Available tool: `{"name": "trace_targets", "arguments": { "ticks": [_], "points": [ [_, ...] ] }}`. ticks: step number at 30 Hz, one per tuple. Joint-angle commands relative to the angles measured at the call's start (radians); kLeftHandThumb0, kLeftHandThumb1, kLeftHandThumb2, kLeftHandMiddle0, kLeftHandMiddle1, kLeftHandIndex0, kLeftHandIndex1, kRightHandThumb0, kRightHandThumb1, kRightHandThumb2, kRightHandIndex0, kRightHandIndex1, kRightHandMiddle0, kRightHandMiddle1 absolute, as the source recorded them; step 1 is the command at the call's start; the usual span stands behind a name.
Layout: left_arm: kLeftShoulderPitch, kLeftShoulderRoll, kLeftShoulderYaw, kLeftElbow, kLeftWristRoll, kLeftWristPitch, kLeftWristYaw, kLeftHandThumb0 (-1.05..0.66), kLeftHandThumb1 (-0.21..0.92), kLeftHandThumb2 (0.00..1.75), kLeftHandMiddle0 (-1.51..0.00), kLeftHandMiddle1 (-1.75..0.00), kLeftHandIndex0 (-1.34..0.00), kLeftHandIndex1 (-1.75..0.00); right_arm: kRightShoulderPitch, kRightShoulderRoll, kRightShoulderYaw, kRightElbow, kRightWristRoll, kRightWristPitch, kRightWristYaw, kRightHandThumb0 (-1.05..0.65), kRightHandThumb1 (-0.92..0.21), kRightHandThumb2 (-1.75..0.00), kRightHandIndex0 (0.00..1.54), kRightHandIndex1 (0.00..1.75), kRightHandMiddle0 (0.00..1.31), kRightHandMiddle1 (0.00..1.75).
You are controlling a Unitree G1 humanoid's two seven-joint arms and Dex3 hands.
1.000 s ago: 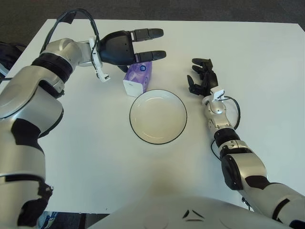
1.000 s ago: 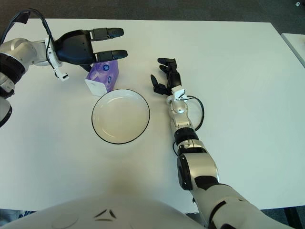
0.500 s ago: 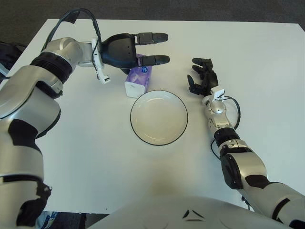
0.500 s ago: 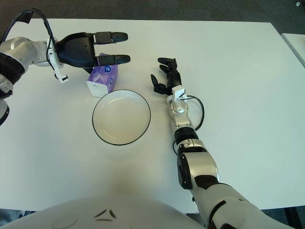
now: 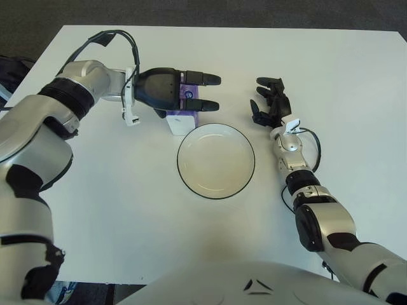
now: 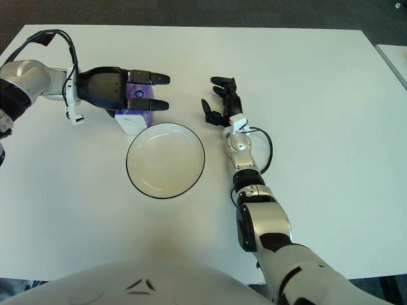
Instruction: Put the tissue paper into the plate.
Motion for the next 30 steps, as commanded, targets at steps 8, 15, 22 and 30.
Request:
{"name": "trace_targets", "arguments": {
  "ticks": [8, 15, 22, 30],
  "points": [
    [0.045, 0.01, -0.041, 0.002, 0.054, 0.005, -0.079, -0.51, 0.38, 0.82, -0.05, 0.0, 0.0, -0.29, 0.218, 0.01, 0.001, 0.191, 0.004, 0.171, 0.011, -0.47, -0.55, -0.84, 0.36, 0.84, 0.01, 1.19],
    [0.044, 0.009, -0.046, 0.012, 0.046, -0.017, -0.124, -0.51, 0.39, 0.81, -0.06, 0.0, 0.0, -0.35, 0.224, 0.007, 0.001, 0.185, 0.005, 0.169, 0.01, -0.45, -0.56, -0.84, 0.36, 0.83, 0.0, 1.19],
    [0.05, 0.01, -0.046, 0.019, 0.045, -0.01, -0.145, -0.52, 0.4, 0.81, -0.07, -0.01, 0.0, -0.35, 0.228, 0.006, -0.002, 0.184, 0.008, 0.168, 0.014, -0.44, -0.56, -0.85, 0.35, 0.83, 0.0, 1.18],
    [0.054, 0.007, -0.046, 0.03, 0.042, -0.007, -0.154, -0.51, 0.41, 0.8, -0.07, -0.01, 0.0, -0.36, 0.232, 0.004, 0.0, 0.184, 0.007, 0.16, 0.018, -0.44, -0.55, -0.86, 0.34, 0.83, 0.0, 1.17]
  ]
}}
